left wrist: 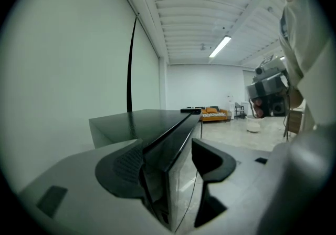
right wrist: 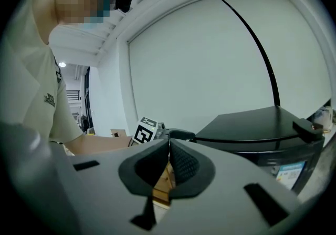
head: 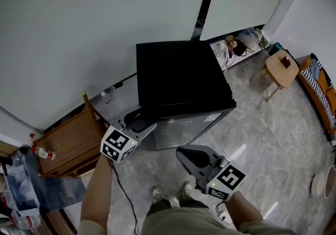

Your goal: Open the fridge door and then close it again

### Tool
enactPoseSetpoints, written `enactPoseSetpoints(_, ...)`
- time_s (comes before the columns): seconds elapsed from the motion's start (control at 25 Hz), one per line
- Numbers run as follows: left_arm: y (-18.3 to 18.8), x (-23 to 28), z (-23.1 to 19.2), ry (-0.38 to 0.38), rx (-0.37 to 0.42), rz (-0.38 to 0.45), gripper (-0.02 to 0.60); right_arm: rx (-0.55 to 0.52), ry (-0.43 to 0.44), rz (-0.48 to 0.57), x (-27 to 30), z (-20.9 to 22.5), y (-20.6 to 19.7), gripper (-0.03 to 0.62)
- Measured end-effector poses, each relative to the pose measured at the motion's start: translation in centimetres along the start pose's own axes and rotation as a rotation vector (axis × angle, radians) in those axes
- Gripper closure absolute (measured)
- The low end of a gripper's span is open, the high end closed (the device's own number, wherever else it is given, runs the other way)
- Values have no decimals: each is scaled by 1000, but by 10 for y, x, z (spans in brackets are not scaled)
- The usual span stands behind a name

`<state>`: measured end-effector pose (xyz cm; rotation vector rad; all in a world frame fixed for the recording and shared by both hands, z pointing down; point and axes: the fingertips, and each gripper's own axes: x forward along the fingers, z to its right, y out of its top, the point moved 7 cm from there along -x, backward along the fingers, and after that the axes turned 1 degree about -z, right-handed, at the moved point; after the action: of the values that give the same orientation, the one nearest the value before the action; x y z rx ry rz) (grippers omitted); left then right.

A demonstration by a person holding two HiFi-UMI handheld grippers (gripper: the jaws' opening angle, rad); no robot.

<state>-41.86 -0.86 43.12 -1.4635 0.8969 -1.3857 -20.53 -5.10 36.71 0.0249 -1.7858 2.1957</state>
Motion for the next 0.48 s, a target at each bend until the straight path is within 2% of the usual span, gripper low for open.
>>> enactPoseSetpoints(0.12,-2,-1,-2,-29,13,21,295,13,2,-10,3,3,-4,597)
enactPoseSetpoints(0.36,-8,-4,-5,-90,86,68,299,61,14,-17,5,6,-11,597)
enactPoseSetpoints(0.48,-11,-7,-11,-127,117,72,343,83,13,-26,4,7,-19,597)
